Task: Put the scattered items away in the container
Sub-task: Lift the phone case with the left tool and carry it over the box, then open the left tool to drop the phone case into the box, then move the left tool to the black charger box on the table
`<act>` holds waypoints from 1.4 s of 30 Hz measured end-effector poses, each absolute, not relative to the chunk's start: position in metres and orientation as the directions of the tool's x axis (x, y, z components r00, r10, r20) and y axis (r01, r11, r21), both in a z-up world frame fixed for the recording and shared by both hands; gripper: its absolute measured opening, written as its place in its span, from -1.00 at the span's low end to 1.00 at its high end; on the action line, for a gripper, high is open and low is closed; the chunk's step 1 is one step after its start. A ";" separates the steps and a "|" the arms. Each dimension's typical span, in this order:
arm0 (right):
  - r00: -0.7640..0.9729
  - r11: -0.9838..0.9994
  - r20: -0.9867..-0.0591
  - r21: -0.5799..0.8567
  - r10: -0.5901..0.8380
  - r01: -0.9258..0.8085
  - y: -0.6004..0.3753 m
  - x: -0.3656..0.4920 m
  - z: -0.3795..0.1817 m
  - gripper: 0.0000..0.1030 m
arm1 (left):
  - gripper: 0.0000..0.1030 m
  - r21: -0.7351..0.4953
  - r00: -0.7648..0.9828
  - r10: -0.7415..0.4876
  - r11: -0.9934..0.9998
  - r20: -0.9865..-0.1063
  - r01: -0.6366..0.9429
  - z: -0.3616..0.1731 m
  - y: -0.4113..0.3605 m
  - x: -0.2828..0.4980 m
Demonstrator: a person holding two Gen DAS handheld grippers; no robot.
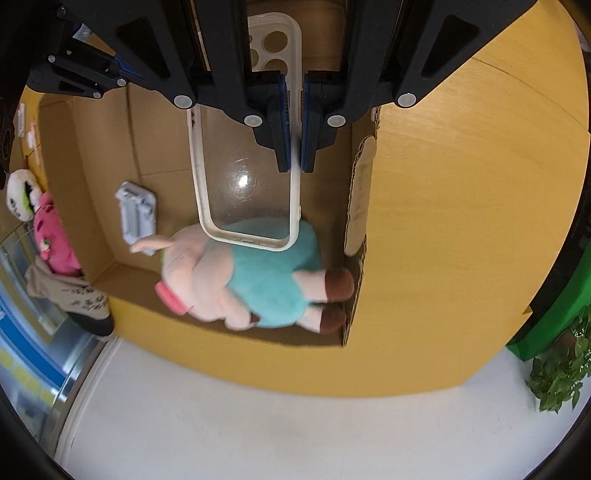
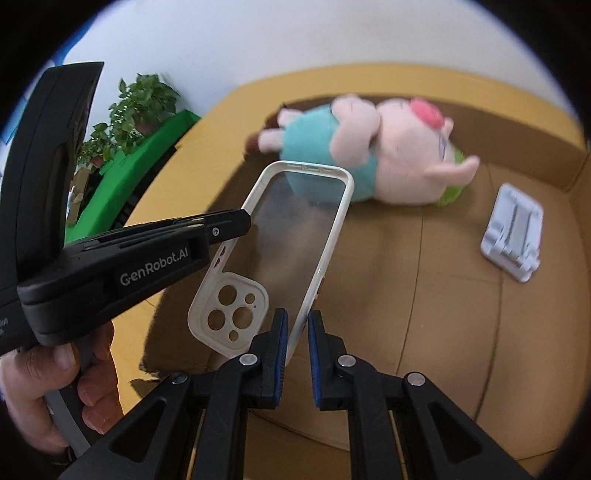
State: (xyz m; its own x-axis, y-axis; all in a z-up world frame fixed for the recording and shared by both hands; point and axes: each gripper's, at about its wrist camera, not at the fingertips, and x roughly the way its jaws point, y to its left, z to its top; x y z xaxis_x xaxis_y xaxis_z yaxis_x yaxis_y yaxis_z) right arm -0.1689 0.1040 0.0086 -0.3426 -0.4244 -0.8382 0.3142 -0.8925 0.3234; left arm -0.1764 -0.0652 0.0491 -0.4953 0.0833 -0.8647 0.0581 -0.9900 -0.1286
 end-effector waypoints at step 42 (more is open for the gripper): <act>-0.589 -0.920 -0.708 0.325 -0.390 0.219 0.234 -0.026 0.076 0.53 | 0.58 -0.093 -0.760 0.098 -0.994 -0.643 -0.050 0.127 0.009 -0.009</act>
